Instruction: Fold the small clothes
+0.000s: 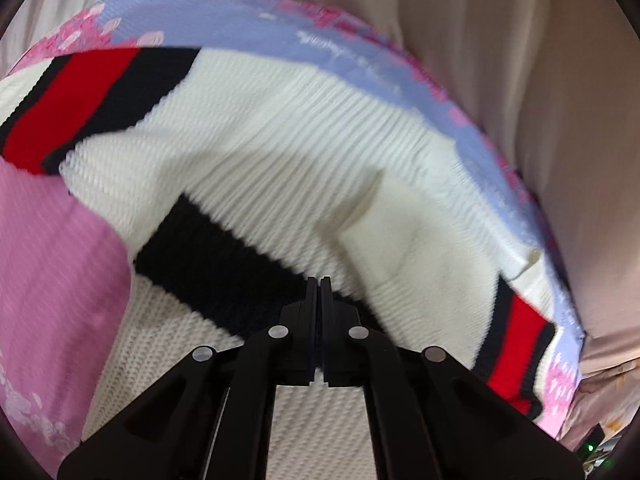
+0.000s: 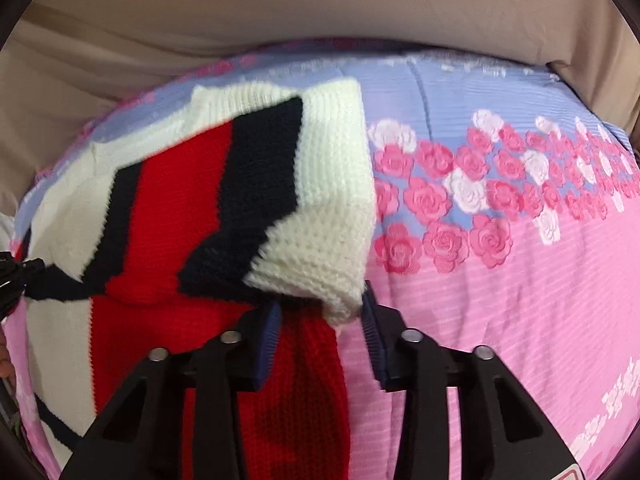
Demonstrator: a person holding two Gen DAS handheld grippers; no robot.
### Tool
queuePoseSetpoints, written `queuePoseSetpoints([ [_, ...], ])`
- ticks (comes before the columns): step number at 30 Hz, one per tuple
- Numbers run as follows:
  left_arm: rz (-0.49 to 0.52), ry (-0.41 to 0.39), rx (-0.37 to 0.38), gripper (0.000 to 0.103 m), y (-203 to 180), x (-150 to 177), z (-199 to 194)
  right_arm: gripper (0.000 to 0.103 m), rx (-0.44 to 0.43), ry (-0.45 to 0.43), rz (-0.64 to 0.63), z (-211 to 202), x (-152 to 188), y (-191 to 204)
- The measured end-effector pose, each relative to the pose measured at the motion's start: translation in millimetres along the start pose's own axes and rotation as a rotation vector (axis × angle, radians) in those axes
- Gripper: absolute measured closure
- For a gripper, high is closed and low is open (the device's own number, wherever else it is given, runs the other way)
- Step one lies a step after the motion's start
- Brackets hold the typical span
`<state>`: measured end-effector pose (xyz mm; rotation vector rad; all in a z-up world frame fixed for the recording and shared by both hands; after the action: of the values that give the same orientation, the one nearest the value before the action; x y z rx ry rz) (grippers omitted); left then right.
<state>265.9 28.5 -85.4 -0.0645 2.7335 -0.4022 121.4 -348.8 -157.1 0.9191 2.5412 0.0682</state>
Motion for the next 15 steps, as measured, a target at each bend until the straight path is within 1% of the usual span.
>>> queuePoseSetpoints([
  [2,-0.02,-0.005,0.059,0.102,-0.8,1.9,-4.0,0.075,-0.025,0.021,0.034,2.1,0.8,-6.0],
  [3,-0.029,-0.002,0.088,0.093,-4.8,1.5,-5.0,0.075,-0.031,0.017,0.047,-0.1,1.0,-8.2],
  [4,-0.031,0.005,0.105,0.073,-8.9,2.2,-2.3,0.075,-0.034,0.013,0.053,-2.1,1.4,-9.7],
  [6,-0.044,0.019,0.11,0.052,-15.8,-0.5,4.9,0.073,-0.035,0.005,0.056,-5.6,2.8,-11.4],
  [8,-0.046,0.023,0.115,0.052,-24.7,-4.5,17.8,0.073,-0.036,0.006,0.054,-7.0,2.6,-11.7],
  [9,-0.047,0.031,0.114,0.054,-28.3,-6.7,23.7,0.073,-0.033,0.005,0.053,-7.6,2.2,-11.4],
  [11,-0.032,0.016,0.095,0.078,-32.4,-11.8,26.8,0.067,-0.03,0.001,0.054,-8.6,0.7,-10.1],
  [12,-0.026,0.016,0.108,0.095,-33.7,-15.3,27.8,0.067,-0.029,-0.003,0.053,-9.6,0.8,-11.5],
  [13,-0.034,-0.003,0.13,0.095,-31.2,-17.5,22.0,0.067,-0.026,-0.01,0.053,-10.9,-1.0,-11.0],
  [14,-0.043,-0.042,0.146,0.095,-29.0,-20.0,12.5,0.067,-0.027,-0.015,0.052,-11.1,-2.8,-10.8],
  [15,-0.041,-0.065,0.143,0.095,-26.6,-21.1,5.7,0.067,-0.03,-0.024,0.05,-13.5,-3.8,-10.6],
])
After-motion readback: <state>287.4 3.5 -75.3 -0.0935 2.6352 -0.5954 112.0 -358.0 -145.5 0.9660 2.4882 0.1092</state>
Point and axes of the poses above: each gripper's, at about its wrist camera, not at the fingertips, and z roughly the way its jaws point, y to its left, x to its underside, the point moved 2 cm from there along z, roughly the way its jaws point, and after that the axes turned 11 degrees about z, right-handed, at the moved point
